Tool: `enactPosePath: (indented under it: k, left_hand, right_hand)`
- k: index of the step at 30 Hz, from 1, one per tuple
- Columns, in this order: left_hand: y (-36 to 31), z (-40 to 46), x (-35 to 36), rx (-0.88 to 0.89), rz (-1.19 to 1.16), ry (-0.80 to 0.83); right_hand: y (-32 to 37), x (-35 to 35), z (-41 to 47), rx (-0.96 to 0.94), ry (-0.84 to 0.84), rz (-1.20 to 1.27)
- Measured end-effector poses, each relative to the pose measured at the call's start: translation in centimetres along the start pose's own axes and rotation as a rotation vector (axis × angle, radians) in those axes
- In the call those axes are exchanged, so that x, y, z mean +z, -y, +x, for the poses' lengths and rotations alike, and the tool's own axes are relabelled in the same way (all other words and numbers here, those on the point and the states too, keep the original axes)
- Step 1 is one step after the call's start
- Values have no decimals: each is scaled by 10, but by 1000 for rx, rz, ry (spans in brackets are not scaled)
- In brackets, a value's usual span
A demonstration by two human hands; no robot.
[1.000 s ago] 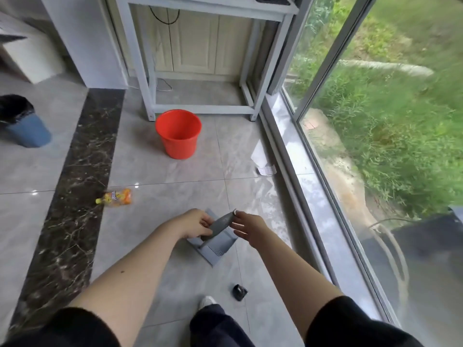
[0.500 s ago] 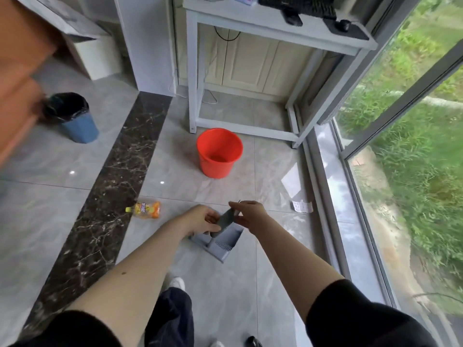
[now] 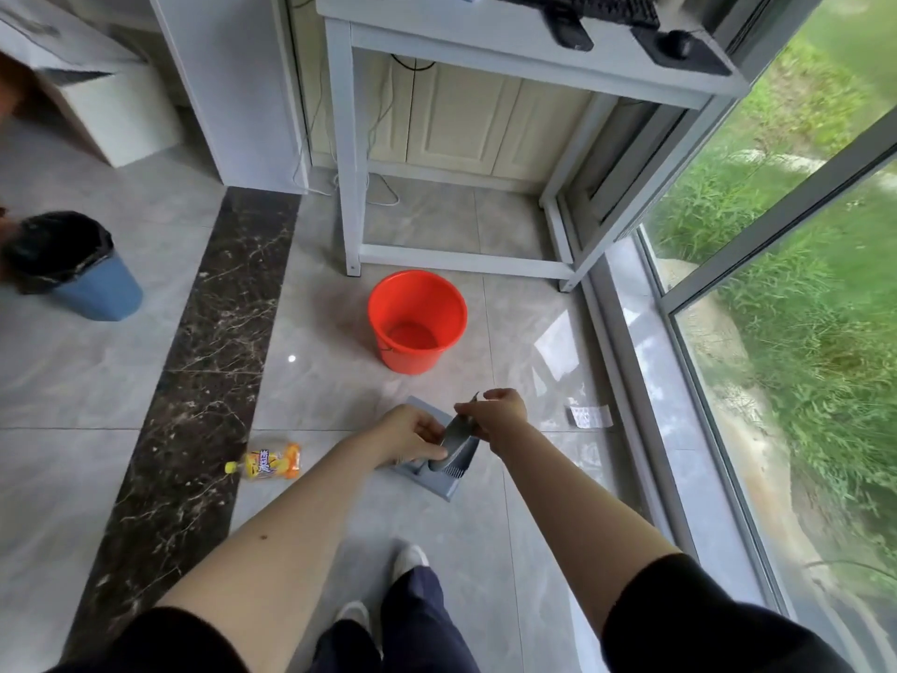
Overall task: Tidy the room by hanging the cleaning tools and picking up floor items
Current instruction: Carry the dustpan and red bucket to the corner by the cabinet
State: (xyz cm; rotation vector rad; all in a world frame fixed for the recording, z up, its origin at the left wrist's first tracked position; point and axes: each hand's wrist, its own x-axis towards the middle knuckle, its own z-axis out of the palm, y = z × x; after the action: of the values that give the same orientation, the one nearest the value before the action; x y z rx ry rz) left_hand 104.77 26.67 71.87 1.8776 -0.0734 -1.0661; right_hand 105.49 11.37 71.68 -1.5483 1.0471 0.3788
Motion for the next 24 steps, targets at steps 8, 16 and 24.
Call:
enactPosePath:
  k: [8, 16, 24]
  left_hand:
    - [-54, 109, -53, -3, -38, -63]
    - [-92, 205, -107, -92, -54, -170]
    - [-97, 286, -151, -107, 1, -227]
  right_hand:
    - [68, 10, 99, 26, -85, 86]
    - [135, 1, 181, 9, -177, 41]
    - [153, 19, 237, -178, -211, -81]
